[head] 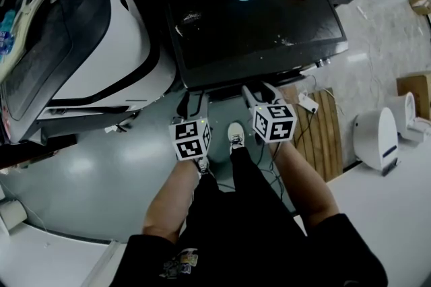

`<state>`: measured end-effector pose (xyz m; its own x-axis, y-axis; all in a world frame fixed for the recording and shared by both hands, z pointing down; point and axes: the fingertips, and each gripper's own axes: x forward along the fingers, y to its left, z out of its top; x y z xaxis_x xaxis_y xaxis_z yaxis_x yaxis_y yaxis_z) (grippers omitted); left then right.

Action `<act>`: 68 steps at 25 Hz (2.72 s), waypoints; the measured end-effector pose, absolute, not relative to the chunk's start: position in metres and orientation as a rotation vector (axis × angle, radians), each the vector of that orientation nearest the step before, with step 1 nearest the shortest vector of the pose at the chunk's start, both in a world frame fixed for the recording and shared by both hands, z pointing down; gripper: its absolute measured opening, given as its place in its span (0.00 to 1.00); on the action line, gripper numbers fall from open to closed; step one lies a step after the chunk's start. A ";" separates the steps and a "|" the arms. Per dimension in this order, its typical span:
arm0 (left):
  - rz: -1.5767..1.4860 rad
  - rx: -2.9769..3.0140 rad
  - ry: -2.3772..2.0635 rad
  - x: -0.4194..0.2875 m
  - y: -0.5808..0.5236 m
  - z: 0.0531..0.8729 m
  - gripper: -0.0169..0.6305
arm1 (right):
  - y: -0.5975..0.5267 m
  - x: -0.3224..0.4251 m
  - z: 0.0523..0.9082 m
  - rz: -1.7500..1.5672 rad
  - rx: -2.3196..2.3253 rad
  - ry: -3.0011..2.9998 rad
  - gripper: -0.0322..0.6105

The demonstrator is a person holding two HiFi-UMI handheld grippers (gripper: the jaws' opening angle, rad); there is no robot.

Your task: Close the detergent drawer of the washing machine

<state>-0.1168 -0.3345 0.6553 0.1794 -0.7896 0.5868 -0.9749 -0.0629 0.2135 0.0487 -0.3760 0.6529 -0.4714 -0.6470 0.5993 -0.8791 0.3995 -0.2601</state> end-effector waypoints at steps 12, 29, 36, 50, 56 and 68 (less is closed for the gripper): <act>0.417 1.850 -1.682 -0.124 -0.334 0.652 0.28 | -0.377 0.049 0.653 0.800 1.329 -2.226 0.32; 0.389 2.003 -1.692 -0.158 -0.291 0.586 0.03 | -0.342 0.052 0.590 0.689 1.459 -2.269 0.05; 0.330 2.159 -1.679 -0.171 -0.255 0.529 0.03 | -0.299 0.032 0.538 0.648 1.495 -2.388 0.05; 0.295 2.445 -1.542 -0.173 -0.166 0.465 0.03 | -0.193 -0.006 0.458 0.391 1.502 -2.527 0.05; 0.298 2.489 -1.477 -0.164 -0.133 0.464 0.03 | -0.157 -0.003 0.444 0.359 1.518 -2.534 0.05; 0.274 2.514 -1.479 -0.117 -0.079 0.444 0.03 | -0.106 0.039 0.409 0.294 1.483 -2.605 0.05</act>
<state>-0.1166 -0.0795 0.4441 0.4785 -0.8373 0.2646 -0.8765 -0.4734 0.0871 0.0386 -0.1063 0.4092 -0.5087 -0.8355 0.2078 -0.8608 0.4982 -0.1045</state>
